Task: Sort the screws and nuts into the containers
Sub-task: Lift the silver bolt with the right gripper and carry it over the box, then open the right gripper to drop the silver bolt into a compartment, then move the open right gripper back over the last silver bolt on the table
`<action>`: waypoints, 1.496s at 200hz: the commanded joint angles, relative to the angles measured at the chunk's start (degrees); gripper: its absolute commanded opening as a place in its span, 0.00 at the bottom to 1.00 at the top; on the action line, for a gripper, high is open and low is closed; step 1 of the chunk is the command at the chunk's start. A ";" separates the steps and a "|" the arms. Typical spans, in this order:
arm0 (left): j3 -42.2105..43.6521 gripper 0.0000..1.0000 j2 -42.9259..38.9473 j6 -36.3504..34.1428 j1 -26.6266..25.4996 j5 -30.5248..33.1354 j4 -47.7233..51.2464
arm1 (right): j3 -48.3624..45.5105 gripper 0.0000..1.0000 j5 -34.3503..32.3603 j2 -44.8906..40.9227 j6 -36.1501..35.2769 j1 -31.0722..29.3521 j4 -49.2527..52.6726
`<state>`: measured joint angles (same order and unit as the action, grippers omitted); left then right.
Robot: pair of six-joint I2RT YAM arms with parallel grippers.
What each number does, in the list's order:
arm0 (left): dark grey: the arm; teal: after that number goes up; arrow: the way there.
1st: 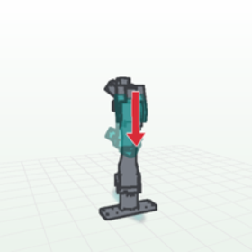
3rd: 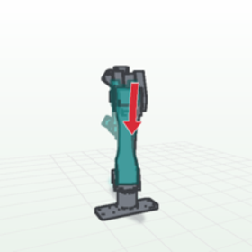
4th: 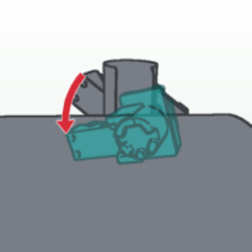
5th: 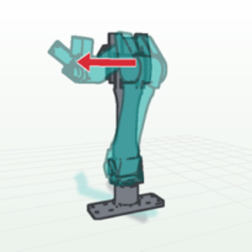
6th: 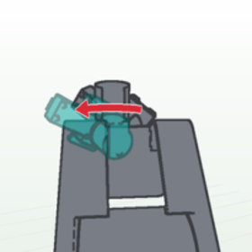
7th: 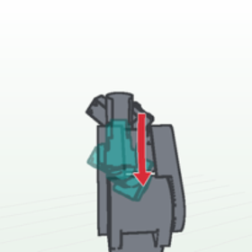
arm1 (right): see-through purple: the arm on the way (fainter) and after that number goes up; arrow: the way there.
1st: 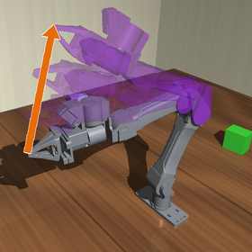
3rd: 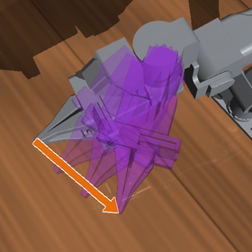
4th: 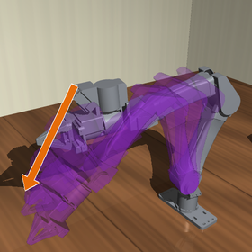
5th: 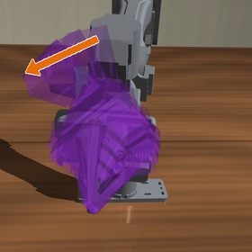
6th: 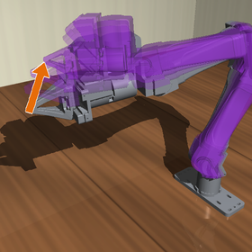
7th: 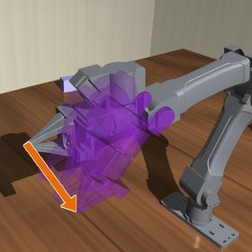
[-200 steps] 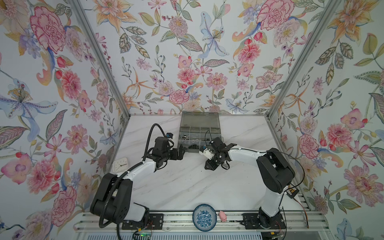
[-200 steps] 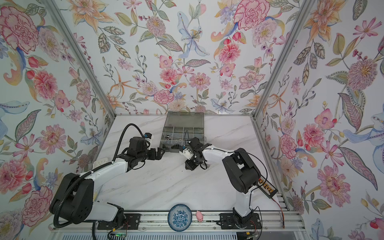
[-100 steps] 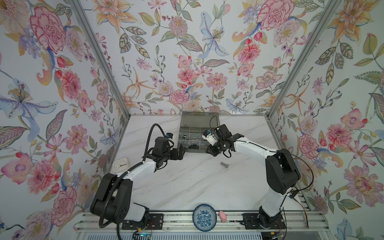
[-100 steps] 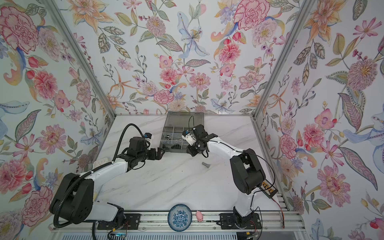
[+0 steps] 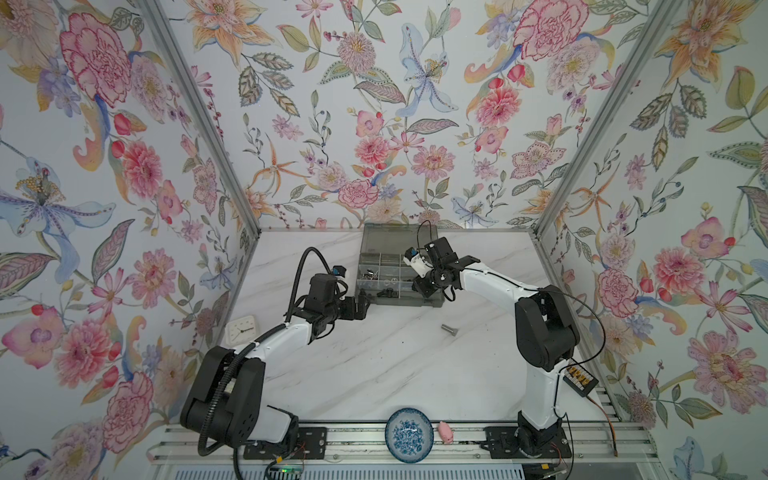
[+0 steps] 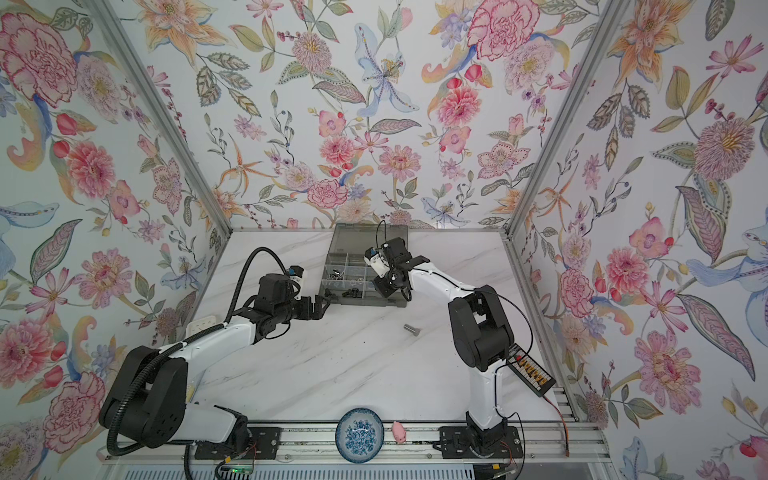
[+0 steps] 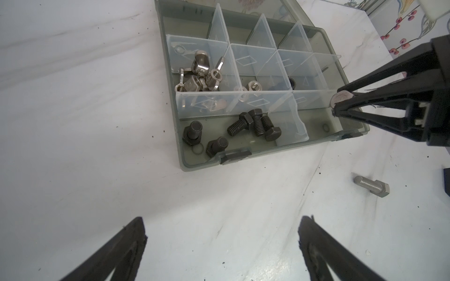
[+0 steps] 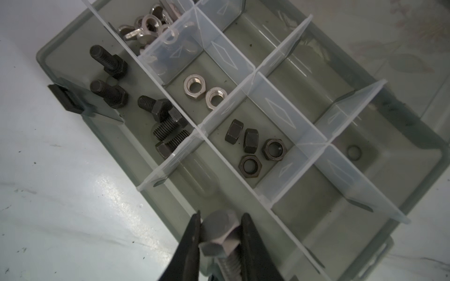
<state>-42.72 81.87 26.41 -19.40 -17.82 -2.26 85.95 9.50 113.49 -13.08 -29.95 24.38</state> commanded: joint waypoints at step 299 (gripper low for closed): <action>-0.87 0.99 0.38 0.11 0.72 -0.98 -0.02 | -26.20 0.64 -4.41 -23.19 8.80 0.58 0.44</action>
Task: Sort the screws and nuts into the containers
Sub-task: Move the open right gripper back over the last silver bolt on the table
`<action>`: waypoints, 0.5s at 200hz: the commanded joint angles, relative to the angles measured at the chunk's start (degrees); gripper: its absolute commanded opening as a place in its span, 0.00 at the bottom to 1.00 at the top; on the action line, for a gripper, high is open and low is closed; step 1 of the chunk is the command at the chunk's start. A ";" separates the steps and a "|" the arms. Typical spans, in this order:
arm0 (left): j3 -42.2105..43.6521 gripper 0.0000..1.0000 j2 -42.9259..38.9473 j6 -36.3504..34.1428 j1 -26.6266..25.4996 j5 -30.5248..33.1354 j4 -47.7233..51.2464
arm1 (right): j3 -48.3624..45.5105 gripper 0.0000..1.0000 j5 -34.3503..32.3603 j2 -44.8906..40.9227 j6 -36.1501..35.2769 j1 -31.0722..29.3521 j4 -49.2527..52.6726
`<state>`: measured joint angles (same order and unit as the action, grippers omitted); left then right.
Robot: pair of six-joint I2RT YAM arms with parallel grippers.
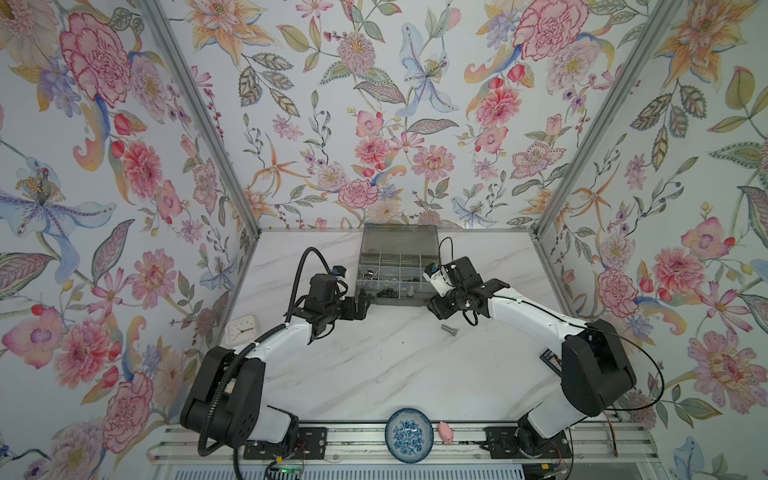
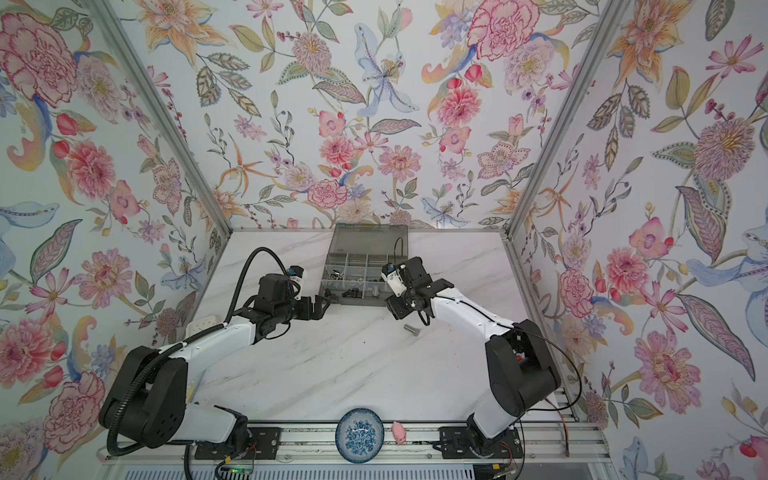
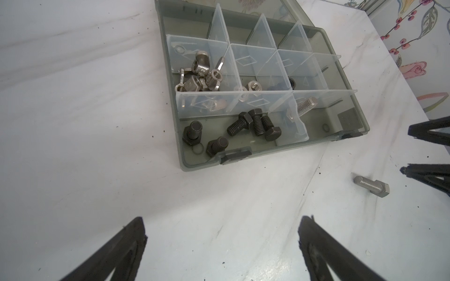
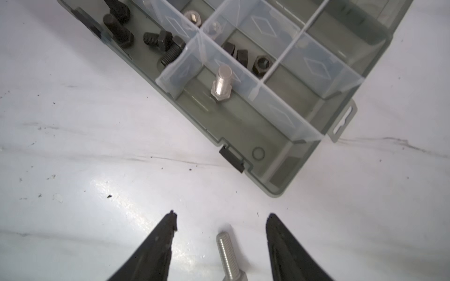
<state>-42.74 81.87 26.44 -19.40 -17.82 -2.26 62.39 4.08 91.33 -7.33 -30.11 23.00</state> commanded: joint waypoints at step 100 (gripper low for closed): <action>-1.03 0.99 0.31 0.36 0.66 -0.90 0.25 | -5.05 0.68 1.57 2.66 7.10 3.92 7.25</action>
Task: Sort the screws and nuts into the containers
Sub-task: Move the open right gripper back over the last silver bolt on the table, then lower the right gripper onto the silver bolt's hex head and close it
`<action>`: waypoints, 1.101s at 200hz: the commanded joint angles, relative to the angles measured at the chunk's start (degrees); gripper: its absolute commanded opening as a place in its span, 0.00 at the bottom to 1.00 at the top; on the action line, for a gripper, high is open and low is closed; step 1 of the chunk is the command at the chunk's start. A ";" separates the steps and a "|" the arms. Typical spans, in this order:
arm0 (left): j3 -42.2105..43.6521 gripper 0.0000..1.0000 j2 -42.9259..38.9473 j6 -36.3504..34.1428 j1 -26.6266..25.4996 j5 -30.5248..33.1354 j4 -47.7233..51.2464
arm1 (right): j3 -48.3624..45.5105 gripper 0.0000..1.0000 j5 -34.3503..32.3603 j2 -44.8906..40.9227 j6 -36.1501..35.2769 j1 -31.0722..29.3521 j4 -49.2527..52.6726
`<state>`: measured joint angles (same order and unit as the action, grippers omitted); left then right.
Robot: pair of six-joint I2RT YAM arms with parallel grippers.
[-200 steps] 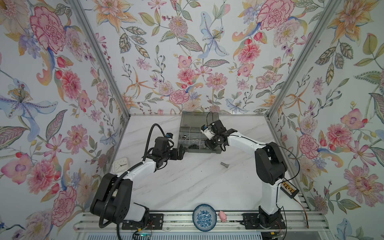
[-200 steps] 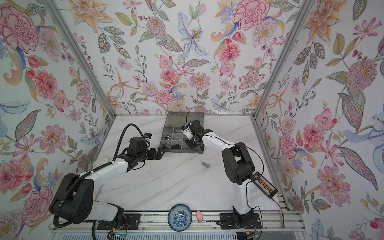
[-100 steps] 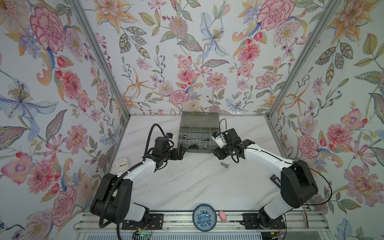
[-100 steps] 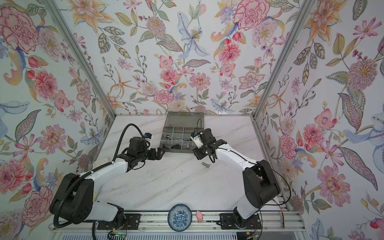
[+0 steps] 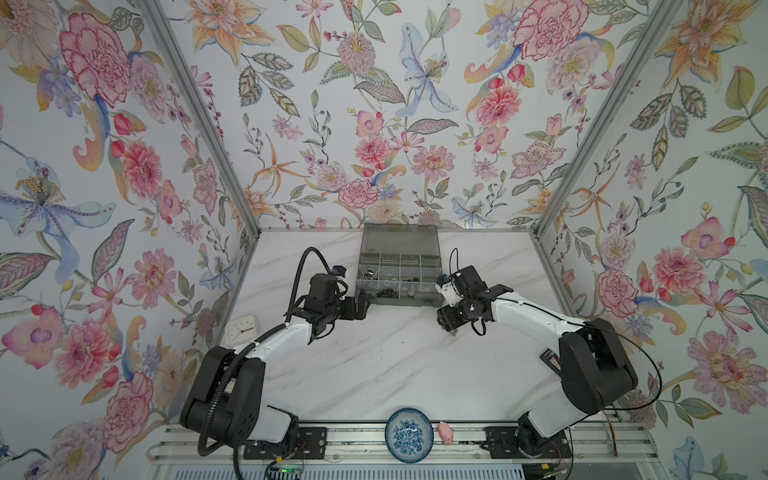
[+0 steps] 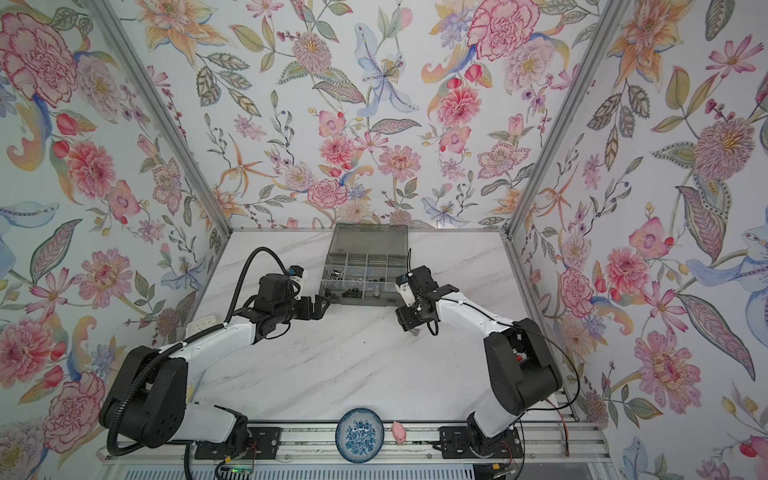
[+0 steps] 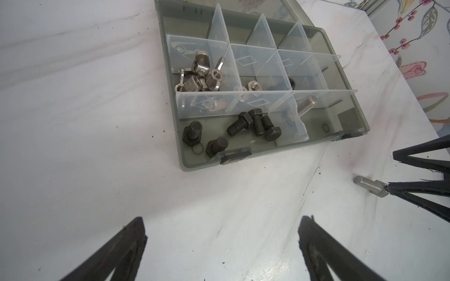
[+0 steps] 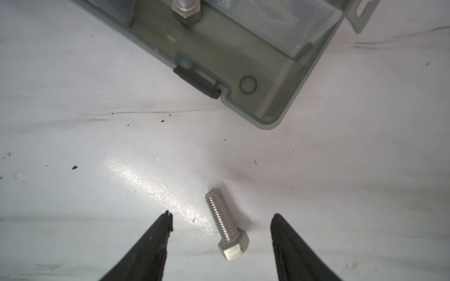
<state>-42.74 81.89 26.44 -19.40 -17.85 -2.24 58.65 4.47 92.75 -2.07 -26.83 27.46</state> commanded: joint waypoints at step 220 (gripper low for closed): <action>-1.12 0.99 1.08 0.72 0.71 -1.67 -0.66 | -3.72 0.55 6.71 4.93 2.06 2.07 2.67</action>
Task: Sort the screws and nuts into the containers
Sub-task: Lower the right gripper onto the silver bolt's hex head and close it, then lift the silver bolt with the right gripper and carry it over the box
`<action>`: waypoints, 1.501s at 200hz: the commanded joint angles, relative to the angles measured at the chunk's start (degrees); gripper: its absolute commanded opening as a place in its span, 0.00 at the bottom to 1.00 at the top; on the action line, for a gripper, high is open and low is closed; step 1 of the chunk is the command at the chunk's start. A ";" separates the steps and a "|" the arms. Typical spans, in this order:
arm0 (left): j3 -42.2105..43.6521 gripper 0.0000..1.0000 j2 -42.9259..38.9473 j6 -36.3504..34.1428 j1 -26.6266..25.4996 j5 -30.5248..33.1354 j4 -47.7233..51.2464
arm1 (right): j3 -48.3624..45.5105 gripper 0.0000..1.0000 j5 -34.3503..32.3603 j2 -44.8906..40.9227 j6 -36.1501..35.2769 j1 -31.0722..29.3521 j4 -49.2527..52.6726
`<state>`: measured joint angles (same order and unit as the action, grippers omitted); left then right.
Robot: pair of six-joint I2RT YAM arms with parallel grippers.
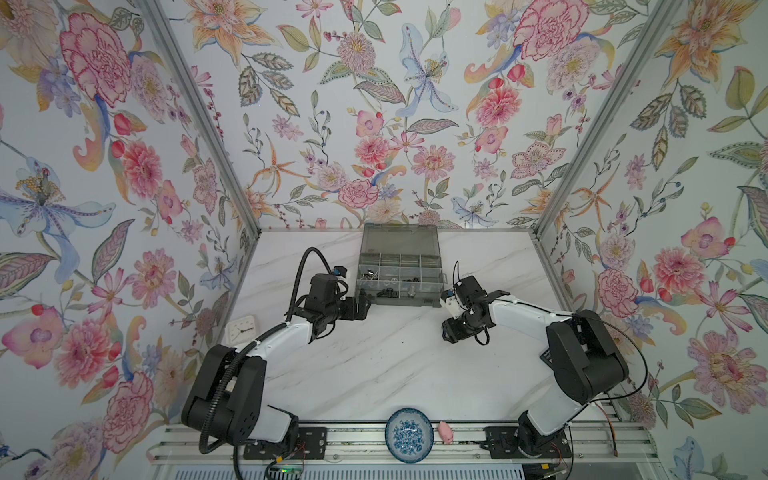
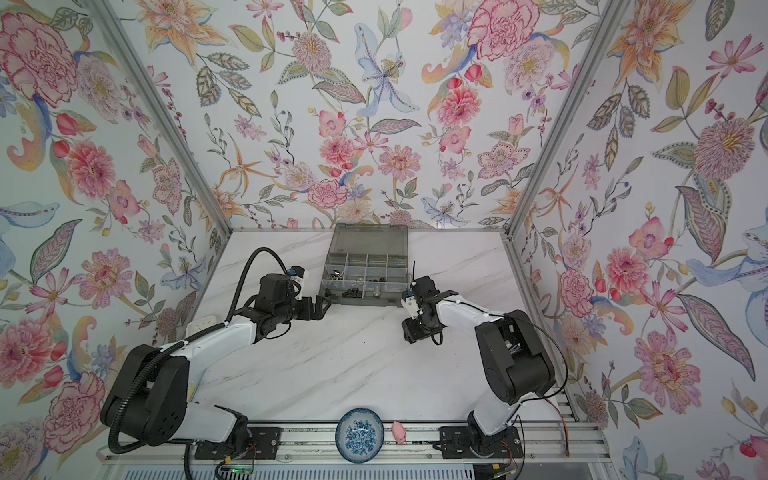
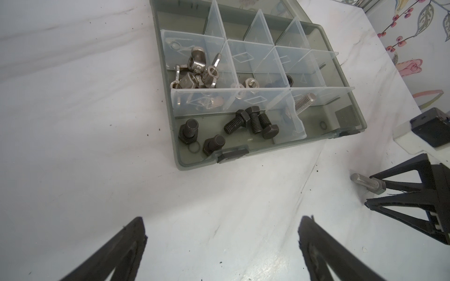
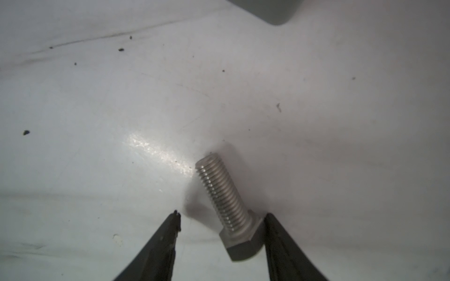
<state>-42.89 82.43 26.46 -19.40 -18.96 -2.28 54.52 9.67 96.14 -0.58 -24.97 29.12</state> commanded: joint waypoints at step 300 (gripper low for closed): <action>-3.16 0.99 -1.84 -1.33 0.76 -1.34 1.97 | 8.19 0.00 9.46 -15.72 -3.99 1.44 0.45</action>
<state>-43.81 81.32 26.35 -19.38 -19.31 -1.54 58.87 18.41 82.39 -2.02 -24.03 29.82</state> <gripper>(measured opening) 0.994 0.220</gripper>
